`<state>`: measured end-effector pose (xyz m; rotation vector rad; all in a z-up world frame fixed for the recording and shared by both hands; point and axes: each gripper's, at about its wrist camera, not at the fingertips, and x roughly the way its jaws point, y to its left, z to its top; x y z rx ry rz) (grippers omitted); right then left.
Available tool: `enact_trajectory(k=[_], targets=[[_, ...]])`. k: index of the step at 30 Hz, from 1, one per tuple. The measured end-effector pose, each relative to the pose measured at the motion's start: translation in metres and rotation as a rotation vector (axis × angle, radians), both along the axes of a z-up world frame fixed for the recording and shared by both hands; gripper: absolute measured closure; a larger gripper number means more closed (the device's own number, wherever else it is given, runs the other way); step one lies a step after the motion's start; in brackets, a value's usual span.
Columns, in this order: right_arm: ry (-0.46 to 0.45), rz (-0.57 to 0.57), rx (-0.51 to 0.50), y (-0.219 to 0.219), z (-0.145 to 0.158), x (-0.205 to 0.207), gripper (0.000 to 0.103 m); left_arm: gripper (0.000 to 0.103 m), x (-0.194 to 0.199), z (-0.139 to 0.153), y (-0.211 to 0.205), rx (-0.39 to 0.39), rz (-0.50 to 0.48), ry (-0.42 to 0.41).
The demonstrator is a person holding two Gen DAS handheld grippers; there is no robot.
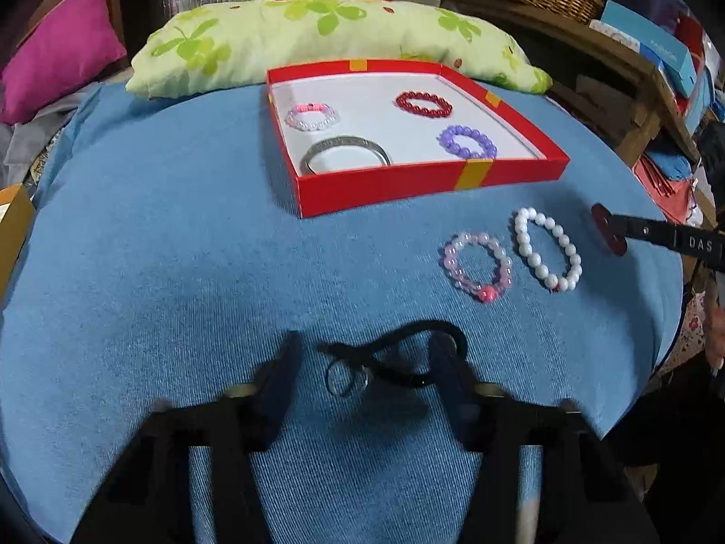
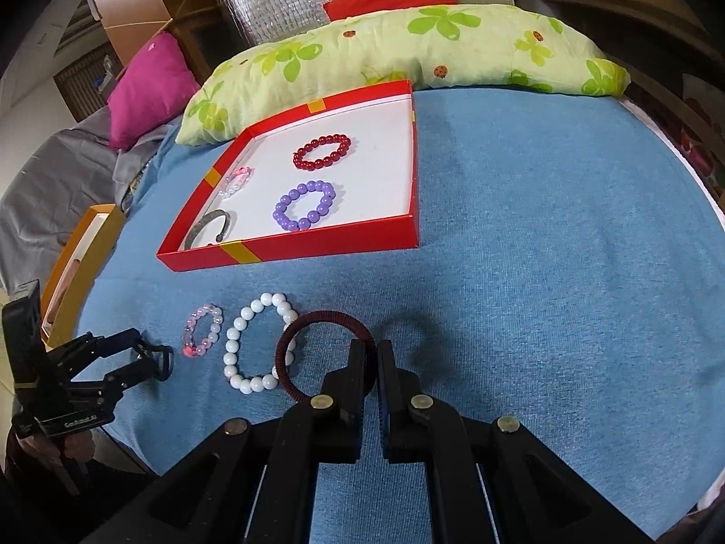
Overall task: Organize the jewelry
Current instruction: 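Carry the dark red ring and black cord over the red tray with both tools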
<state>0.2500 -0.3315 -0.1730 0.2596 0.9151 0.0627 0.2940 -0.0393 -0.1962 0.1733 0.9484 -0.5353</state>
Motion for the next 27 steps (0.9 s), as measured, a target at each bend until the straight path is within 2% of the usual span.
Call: enact_trajectory(k=[2,5,13,19,23,27], targets=[[-0.005,0.007,-0.004,0.002,0.001,0.0,0.097,0.089,0.004,-0.001,0.002,-0.026,0.01,0.022],[-0.024,0.015,0.004,0.004,0.006,-0.002,0.097,0.097,0.004,0.003,0.001,-0.023,0.028,0.002],[-0.144,0.032,0.111,0.001,0.032,-0.005,0.097,0.098,0.006,0.045,0.01,-0.157,0.045,-0.097],[-0.225,0.001,0.152,0.001,0.05,0.016,0.097,0.098,0.017,0.074,0.0,-0.262,0.029,-0.164],[-0.221,-0.033,0.15,-0.003,0.053,0.047,0.097,0.098,0.043,0.086,-0.021,-0.266,0.034,-0.193],[-0.173,-0.049,0.159,-0.004,0.046,0.089,0.097,0.098,0.079,0.083,-0.039,-0.301,0.061,-0.136]])
